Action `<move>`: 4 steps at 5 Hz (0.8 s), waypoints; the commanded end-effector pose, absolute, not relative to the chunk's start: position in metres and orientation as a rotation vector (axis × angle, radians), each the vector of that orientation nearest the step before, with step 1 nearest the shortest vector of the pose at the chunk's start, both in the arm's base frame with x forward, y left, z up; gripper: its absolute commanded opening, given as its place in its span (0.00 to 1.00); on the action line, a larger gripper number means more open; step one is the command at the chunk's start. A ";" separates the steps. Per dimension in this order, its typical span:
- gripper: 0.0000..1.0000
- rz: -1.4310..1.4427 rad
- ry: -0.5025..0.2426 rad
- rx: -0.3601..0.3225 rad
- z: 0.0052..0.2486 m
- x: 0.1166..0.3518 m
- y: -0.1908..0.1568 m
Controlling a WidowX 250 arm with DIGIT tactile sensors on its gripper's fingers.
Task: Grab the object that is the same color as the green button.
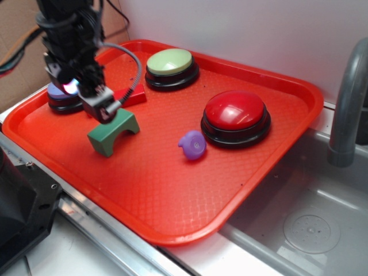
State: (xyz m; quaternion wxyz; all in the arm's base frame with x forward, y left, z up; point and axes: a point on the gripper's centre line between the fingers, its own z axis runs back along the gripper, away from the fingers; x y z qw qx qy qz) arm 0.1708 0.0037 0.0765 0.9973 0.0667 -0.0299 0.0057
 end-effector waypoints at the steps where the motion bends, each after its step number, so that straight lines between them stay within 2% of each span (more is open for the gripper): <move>1: 1.00 0.020 0.004 0.175 0.047 0.186 0.003; 2: 1.00 0.055 0.031 0.165 0.036 0.185 0.012; 3: 0.00 0.088 0.016 0.182 0.036 0.186 0.009; 4: 0.00 0.106 0.030 0.165 0.033 0.185 0.012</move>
